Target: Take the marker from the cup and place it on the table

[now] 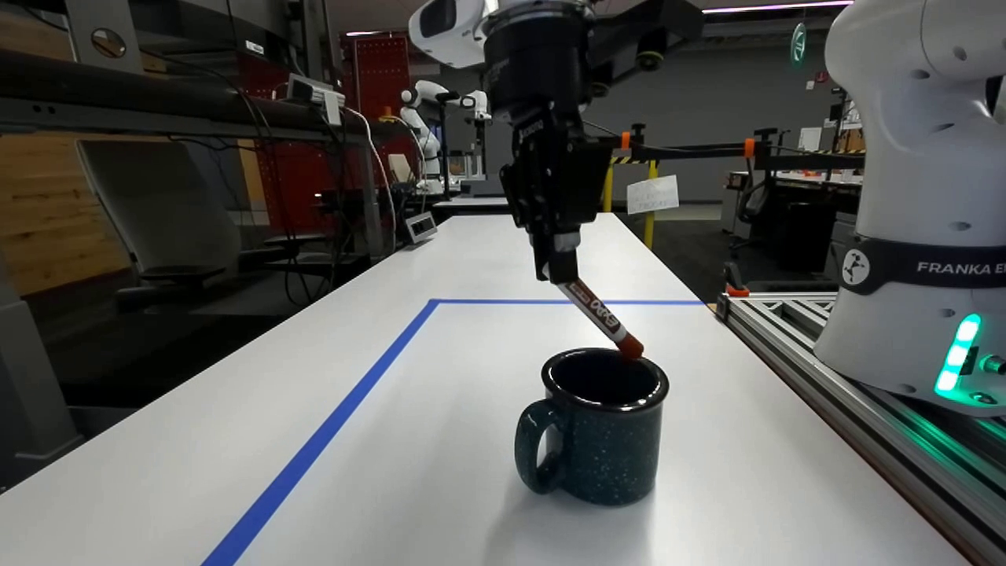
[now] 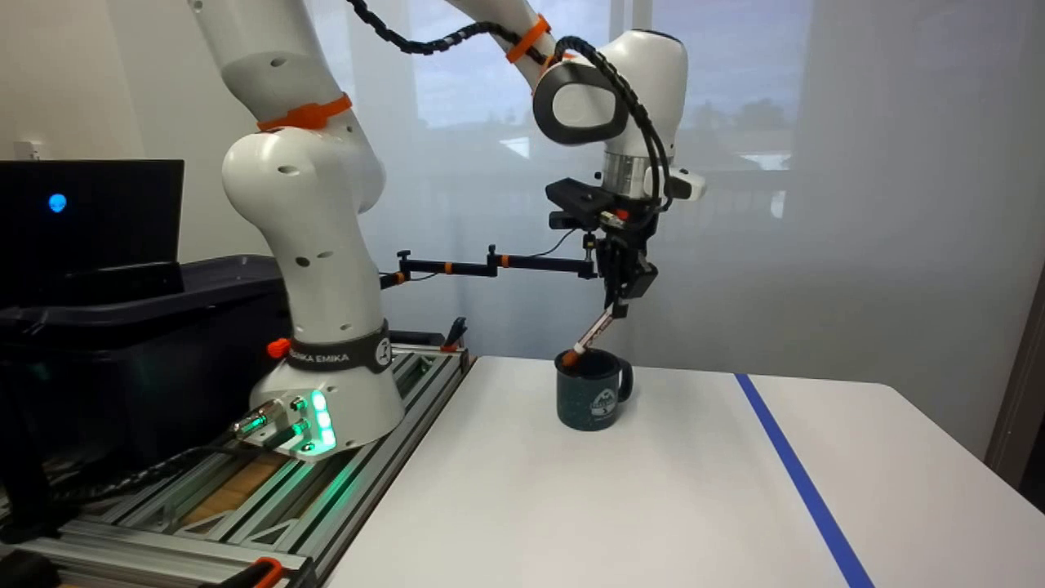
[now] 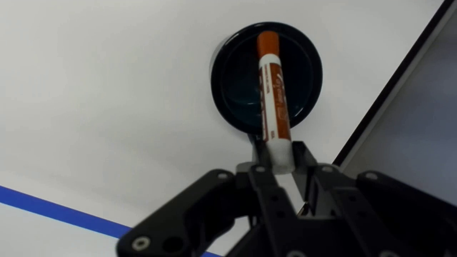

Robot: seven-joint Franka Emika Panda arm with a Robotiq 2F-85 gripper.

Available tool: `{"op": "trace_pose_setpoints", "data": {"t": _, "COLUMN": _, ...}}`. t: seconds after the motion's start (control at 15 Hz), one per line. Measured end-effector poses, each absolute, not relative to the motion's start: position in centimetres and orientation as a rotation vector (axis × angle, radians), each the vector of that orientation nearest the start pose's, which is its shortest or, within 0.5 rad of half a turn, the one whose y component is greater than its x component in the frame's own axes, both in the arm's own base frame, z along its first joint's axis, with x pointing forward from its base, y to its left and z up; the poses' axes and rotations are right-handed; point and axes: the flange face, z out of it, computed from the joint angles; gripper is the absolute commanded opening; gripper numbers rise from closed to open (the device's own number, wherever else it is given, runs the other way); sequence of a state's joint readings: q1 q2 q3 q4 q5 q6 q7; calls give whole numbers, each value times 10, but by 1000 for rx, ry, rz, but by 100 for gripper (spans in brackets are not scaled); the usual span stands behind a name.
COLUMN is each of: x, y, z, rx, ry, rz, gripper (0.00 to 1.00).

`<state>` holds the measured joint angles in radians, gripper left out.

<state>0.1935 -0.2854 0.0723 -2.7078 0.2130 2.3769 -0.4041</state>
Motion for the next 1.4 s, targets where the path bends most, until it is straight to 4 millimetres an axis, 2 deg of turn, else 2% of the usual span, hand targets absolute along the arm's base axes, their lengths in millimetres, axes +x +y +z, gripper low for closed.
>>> {"op": "trace_pose_setpoints", "data": {"t": 0.27, "x": 375, "y": 68, "z": 338, "rx": -2959, "ry": -551, "rz": 43, "gripper": 5}}
{"op": "trace_pose_setpoints", "data": {"t": 0.4, "x": 375, "y": 49, "z": 340, "rx": -2987, "ry": -441, "rz": 59, "gripper": 5}}
{"op": "trace_pose_setpoints", "data": {"t": 0.53, "x": 376, "y": 30, "z": 333, "rx": -3009, "ry": -326, "rz": 86, "gripper": 5}}
{"op": "trace_pose_setpoints", "data": {"t": 0.87, "x": 377, "y": -1, "z": 293, "rx": -3029, "ry": -115, "rz": 189, "gripper": 5}}
{"op": "trace_pose_setpoints", "data": {"t": 1.4, "x": 387, "y": -7, "z": 215, "rx": -3063, "ry": -8, "rz": 283, "gripper": 5}}
